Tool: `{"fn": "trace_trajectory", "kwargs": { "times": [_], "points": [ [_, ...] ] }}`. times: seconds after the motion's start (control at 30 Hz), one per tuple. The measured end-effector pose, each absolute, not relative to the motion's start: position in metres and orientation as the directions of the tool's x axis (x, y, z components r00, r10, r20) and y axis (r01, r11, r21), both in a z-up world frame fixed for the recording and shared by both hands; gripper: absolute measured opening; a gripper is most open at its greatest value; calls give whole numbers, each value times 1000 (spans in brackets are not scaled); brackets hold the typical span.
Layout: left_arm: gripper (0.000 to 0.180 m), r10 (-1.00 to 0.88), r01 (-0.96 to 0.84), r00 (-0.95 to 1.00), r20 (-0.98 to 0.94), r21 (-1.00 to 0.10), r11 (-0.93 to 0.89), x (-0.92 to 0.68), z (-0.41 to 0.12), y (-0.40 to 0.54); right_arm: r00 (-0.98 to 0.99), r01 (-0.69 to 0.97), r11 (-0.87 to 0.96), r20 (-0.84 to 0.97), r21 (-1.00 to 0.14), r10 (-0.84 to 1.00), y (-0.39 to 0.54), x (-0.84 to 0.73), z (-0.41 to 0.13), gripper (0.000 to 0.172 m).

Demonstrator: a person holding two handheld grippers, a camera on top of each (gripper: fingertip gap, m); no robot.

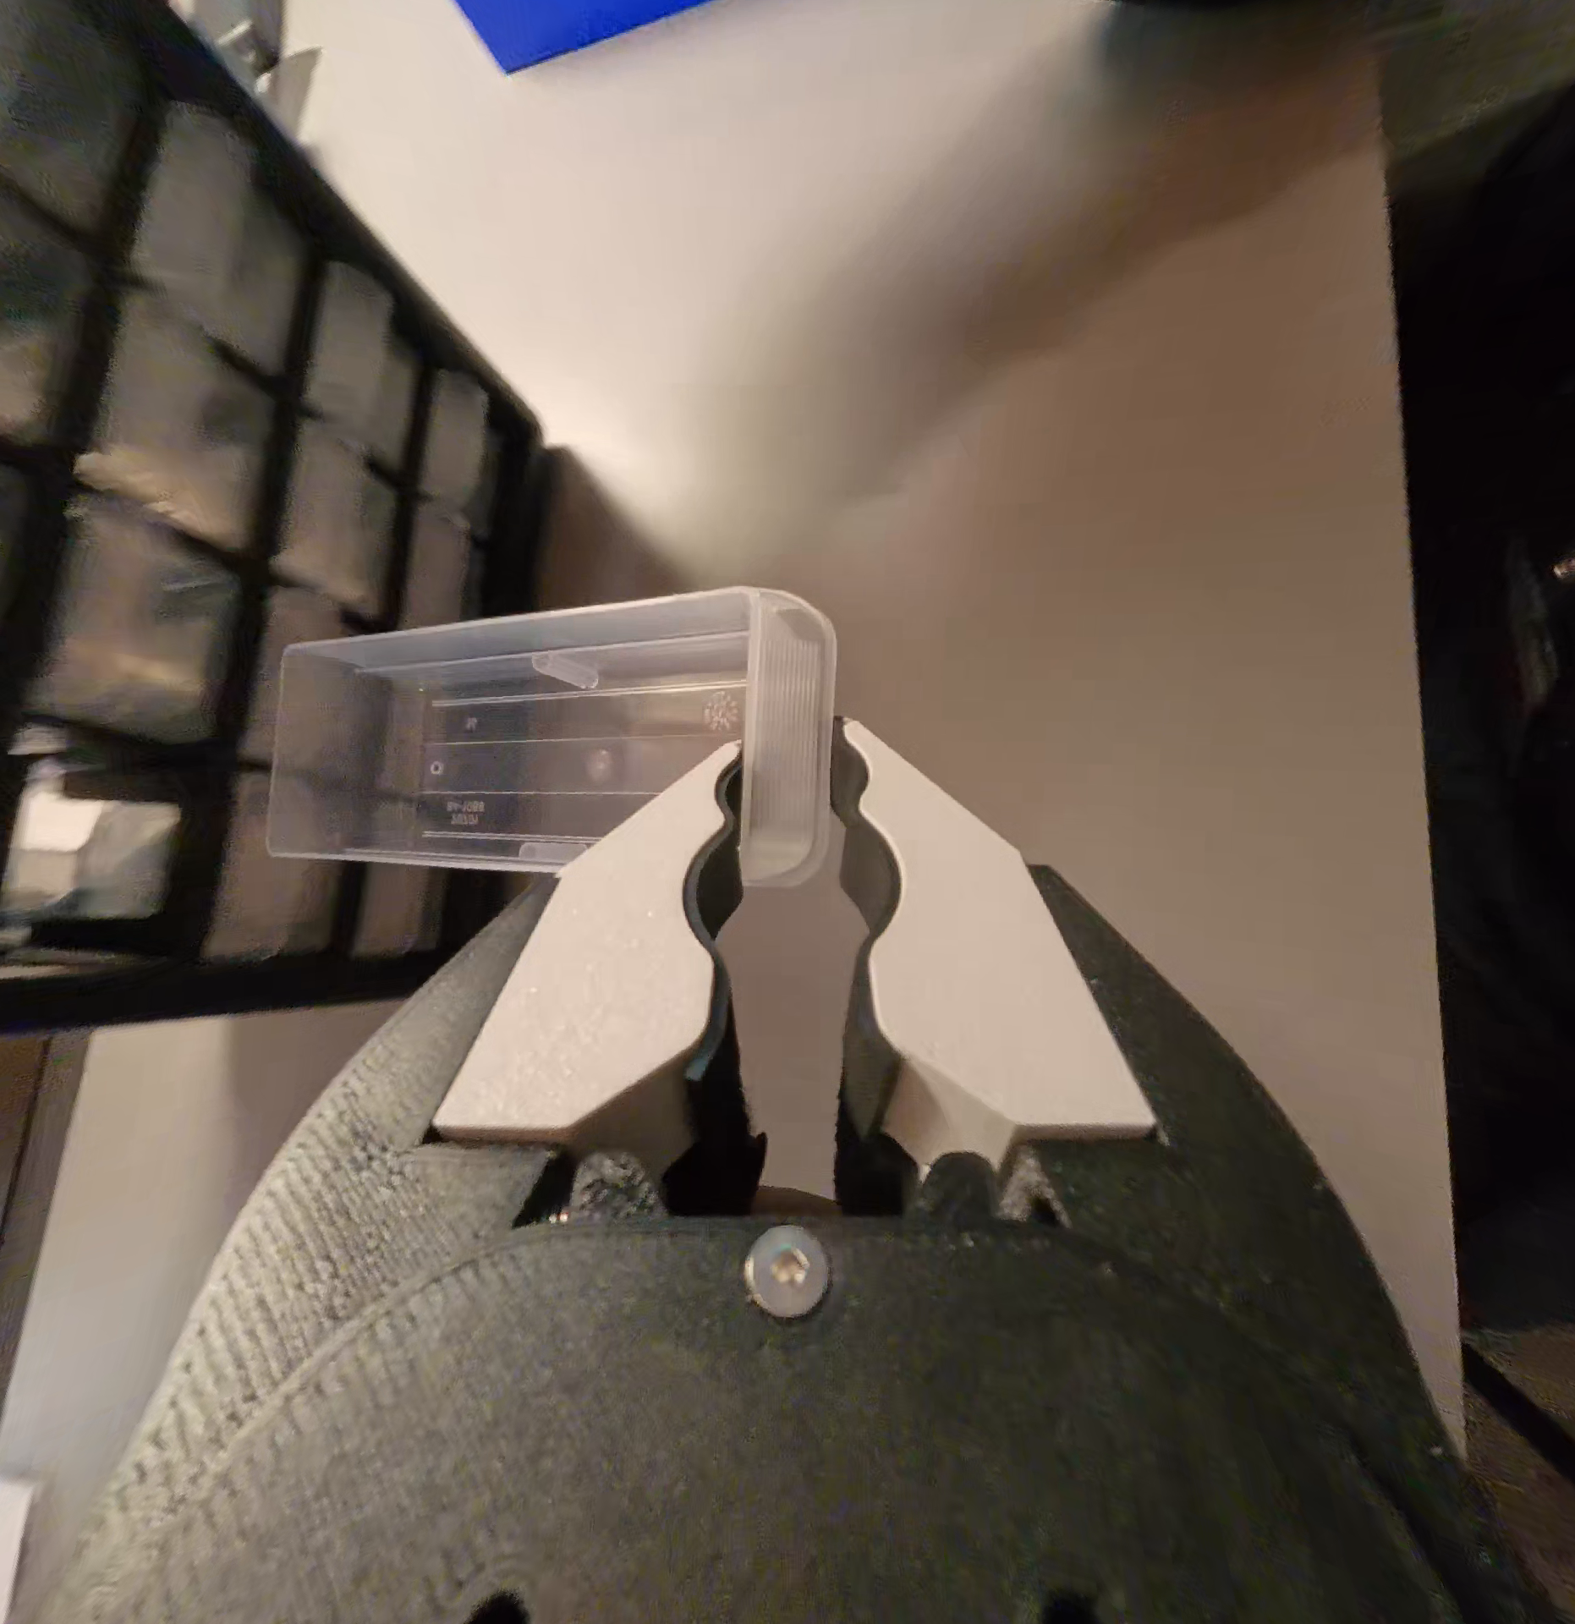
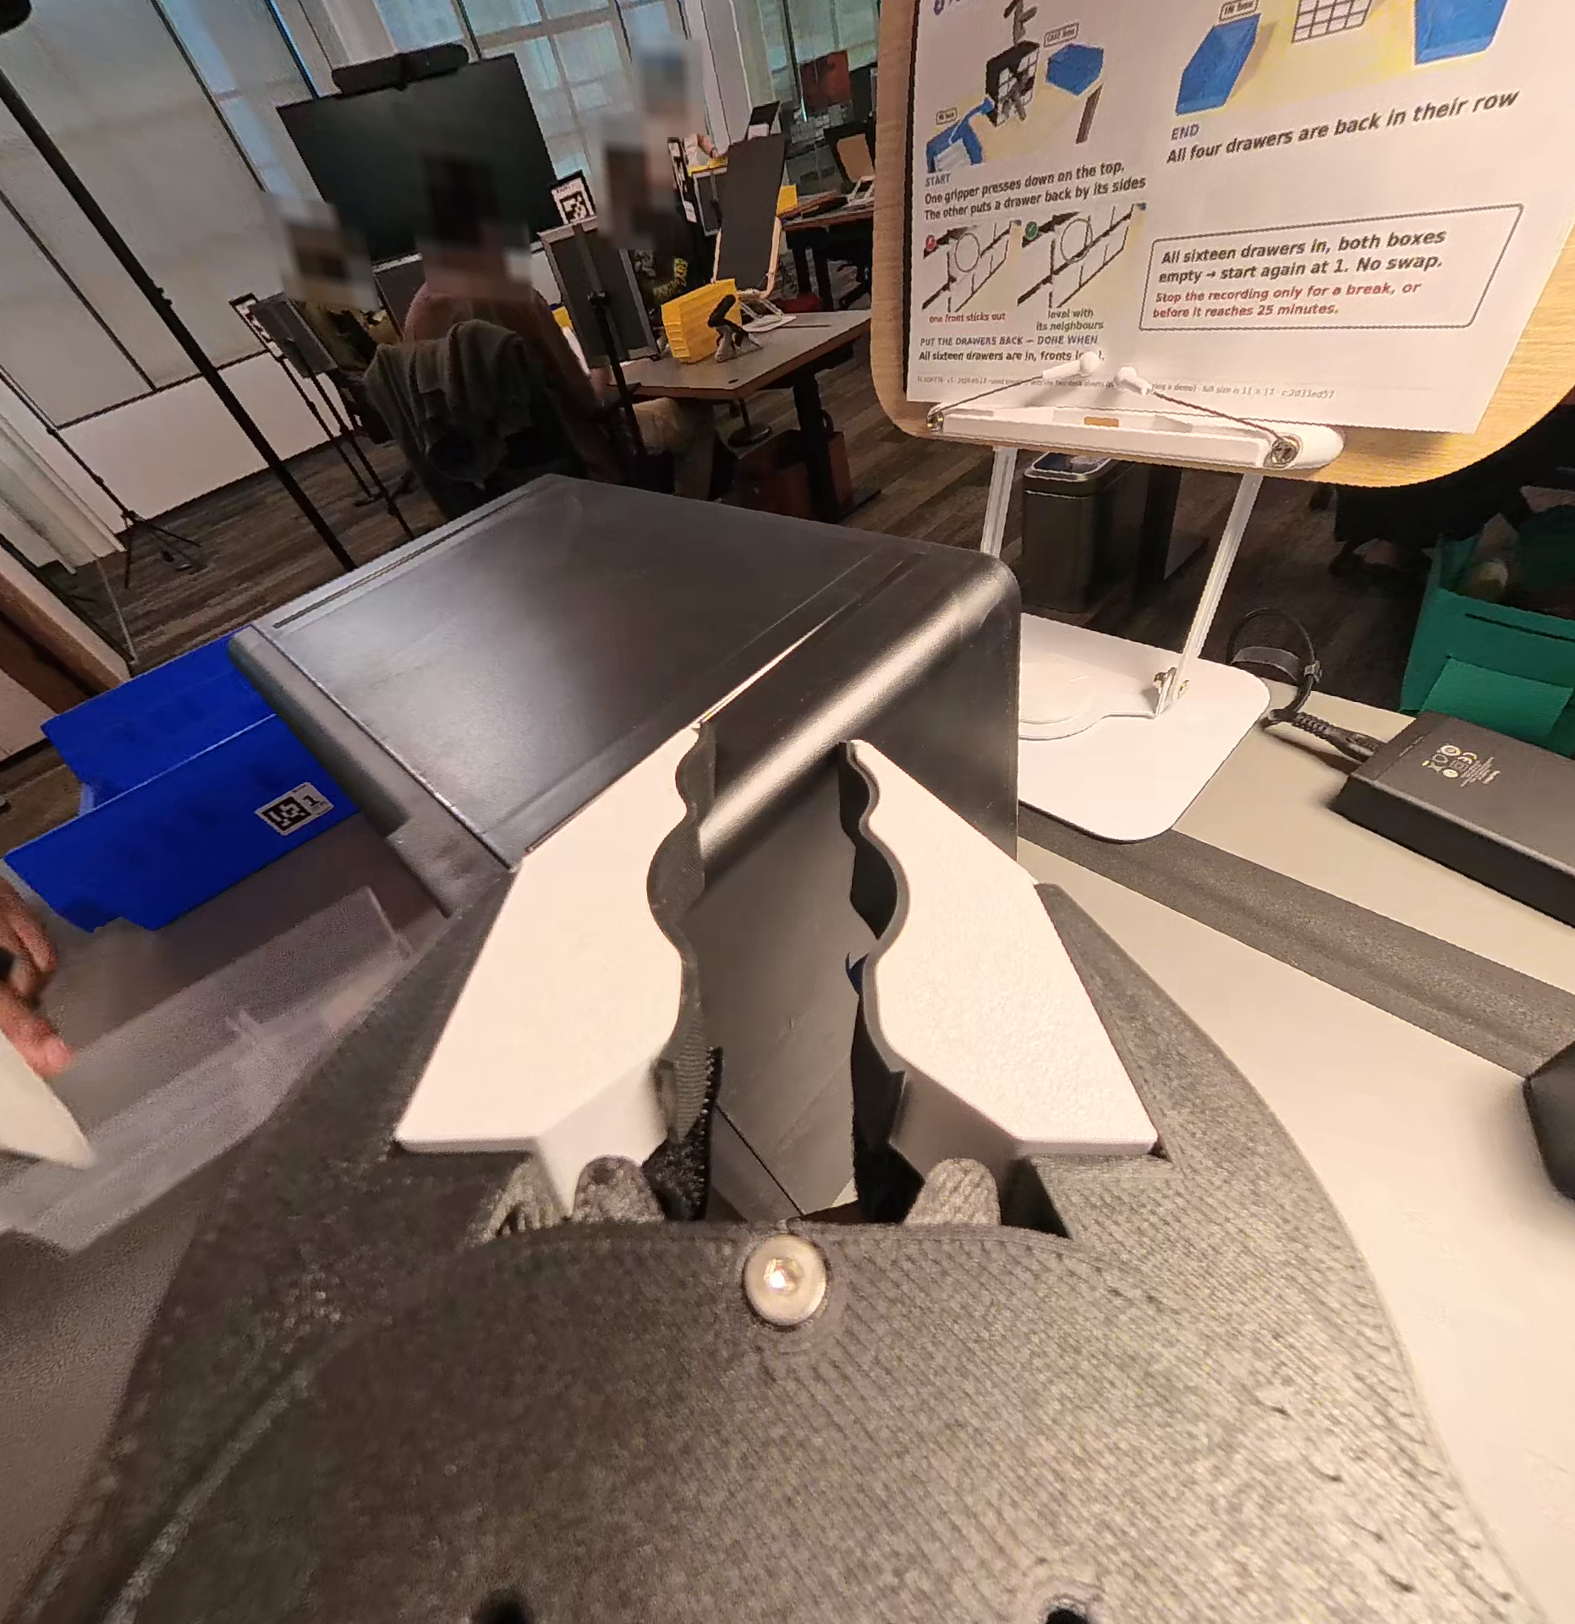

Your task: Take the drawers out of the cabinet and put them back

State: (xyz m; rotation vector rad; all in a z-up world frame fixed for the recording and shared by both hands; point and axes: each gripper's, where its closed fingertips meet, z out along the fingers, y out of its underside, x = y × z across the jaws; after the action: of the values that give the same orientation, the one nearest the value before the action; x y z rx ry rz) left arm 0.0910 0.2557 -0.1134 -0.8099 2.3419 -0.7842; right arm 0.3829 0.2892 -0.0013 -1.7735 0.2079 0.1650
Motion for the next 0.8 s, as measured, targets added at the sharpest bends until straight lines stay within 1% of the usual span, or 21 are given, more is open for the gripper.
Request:
{"fn": "trace_trajectory", "kwargs": {
  "times": [0.1,0.23,0.53,0.6,0.8],
  "points": [
    [16,-715,-421,-637,-288,-647,636,97,-92,276,974,-229,-204,-223,-952,-52,289,383,-1,31],
    [16,-729,-462,-623,-283,-619,635,102,-79,290,974,-228,-205,-223,-952,-52,289,383,-1,31],
    [16,-713,-469,-658,-243,-608,641,108,-77,299,974,-228,-205,-223,-952,-50,289,383,-1,32],
    [16,-708,-456,-658,-258,-612,646,110,-74,303,974,-228,-205,-223,-952,-49,289,383,-1,31],
    [16,-694,-453,-631,-348,-560,693,119,-82,322,974,-228,-204,-223,-952,-47,289,383,-1,32]
  ]
}}
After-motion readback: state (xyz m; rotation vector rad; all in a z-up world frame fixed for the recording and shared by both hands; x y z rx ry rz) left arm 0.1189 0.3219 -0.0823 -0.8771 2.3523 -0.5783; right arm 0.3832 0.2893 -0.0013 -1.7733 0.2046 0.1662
